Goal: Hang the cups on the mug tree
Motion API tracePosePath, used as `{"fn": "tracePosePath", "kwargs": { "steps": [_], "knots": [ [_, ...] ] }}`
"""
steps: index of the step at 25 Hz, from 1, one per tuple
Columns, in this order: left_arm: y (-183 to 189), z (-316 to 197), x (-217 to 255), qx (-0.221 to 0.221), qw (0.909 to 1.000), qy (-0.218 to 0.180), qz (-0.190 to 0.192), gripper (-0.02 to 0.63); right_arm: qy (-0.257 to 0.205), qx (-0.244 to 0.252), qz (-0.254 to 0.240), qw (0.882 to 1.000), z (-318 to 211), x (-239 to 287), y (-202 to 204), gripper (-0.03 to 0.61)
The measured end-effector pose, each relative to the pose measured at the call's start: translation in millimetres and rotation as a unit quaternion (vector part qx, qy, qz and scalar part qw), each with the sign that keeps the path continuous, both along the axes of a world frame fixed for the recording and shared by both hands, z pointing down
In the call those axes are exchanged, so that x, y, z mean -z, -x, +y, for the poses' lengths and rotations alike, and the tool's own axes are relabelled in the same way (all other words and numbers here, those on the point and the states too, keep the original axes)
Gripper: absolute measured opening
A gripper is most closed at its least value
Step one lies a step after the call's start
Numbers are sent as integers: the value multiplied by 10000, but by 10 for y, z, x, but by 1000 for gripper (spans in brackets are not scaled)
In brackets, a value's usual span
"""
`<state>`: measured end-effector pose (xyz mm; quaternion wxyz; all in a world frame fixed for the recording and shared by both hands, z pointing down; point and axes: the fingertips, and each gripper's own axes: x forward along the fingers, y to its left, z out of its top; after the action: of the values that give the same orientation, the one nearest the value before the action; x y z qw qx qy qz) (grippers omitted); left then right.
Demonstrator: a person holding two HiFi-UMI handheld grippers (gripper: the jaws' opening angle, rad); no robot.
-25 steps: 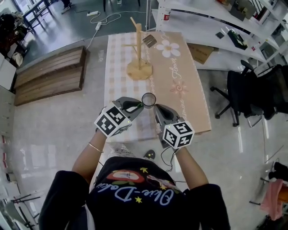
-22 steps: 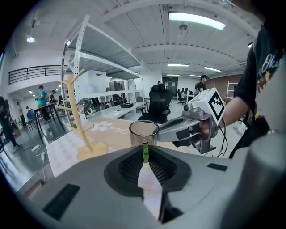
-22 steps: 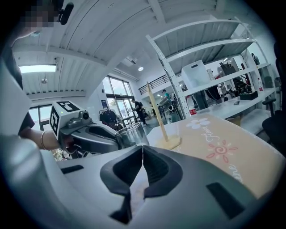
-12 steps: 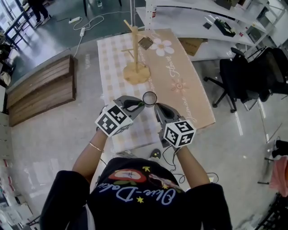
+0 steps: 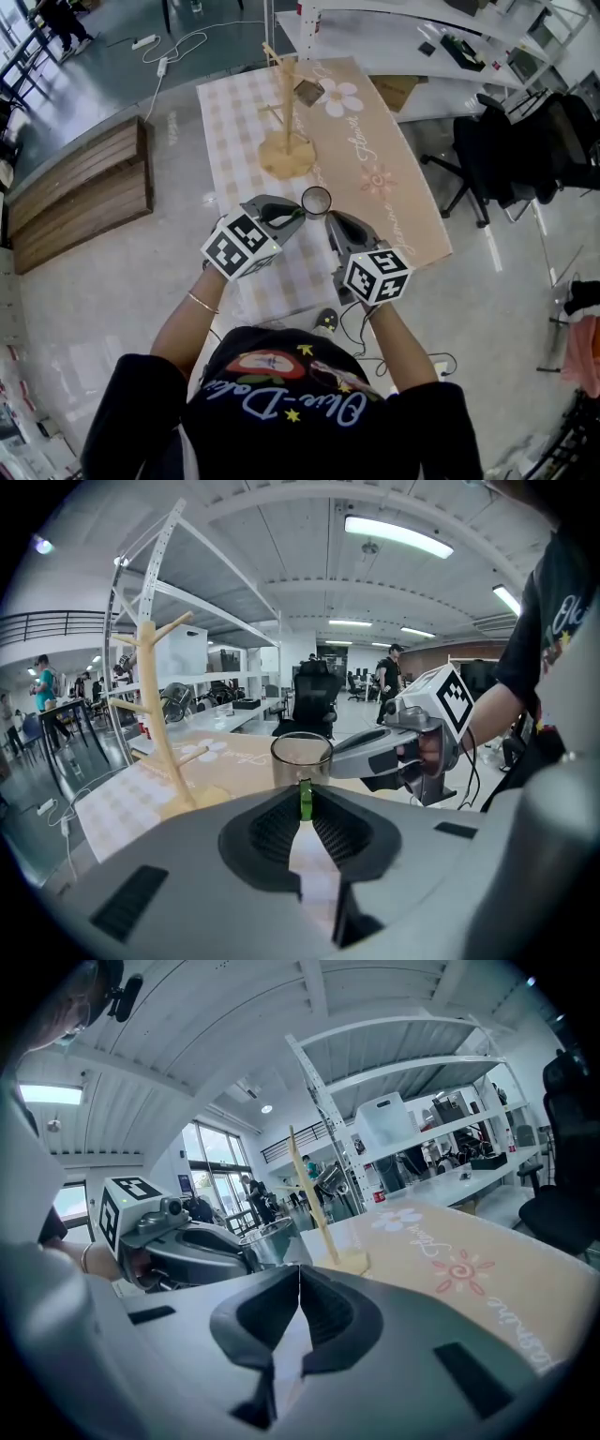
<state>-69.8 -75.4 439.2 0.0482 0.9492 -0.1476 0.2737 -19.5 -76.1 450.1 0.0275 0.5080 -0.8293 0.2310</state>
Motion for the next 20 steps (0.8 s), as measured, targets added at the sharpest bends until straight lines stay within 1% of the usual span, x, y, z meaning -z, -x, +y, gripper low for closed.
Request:
{"fn": "tracePosePath", "kwargs": {
  "steps": [9,20],
  "knots": [
    [100,-106,-26,-139,9998,93,69,48,79,-193,-84,9997,-88,-25,99,9],
    [108,-238,-72,-316,9991,195,185,48,135,-434,-50,9990,-200,-63,106,9]
  ]
}}
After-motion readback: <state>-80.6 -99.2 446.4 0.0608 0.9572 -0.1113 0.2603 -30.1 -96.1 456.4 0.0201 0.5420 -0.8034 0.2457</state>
